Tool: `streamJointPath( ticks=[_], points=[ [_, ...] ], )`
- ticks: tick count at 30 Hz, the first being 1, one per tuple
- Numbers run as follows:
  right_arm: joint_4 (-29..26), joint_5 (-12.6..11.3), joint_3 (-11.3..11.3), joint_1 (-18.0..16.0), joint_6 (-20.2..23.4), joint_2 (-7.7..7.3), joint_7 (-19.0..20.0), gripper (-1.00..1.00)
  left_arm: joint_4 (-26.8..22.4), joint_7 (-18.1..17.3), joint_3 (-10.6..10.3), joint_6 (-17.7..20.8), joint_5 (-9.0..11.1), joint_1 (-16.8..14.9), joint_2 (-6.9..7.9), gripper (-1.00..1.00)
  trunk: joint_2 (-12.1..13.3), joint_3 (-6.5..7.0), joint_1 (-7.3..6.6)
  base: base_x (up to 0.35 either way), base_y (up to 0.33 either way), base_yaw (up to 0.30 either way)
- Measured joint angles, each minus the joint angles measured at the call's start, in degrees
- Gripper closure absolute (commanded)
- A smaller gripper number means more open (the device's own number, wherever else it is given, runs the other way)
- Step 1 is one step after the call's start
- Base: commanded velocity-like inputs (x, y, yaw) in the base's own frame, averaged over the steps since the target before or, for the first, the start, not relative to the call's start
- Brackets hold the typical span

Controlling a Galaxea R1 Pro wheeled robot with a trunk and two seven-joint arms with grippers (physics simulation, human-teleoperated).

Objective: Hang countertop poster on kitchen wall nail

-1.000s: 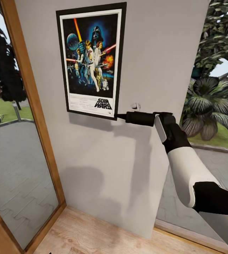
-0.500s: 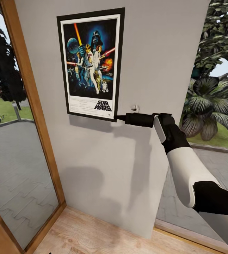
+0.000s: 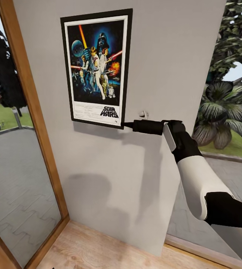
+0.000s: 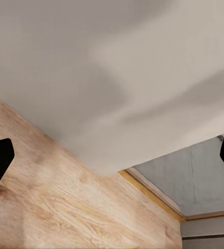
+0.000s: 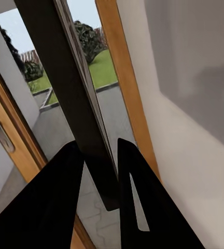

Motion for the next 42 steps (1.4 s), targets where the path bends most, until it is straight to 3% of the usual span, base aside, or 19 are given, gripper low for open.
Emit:
streamJointPath(
  ticks=[42],
  points=[
    [0.09, -0.07, -0.07, 0.05, -0.01, -0.01, -0.01, 1.00, 0.00, 0.14, 0.00, 0.18, 0.00, 0.00, 0.08, -1.00, 0.00, 0.00, 0.00, 0.075, 0.021, 0.000]
  ],
)
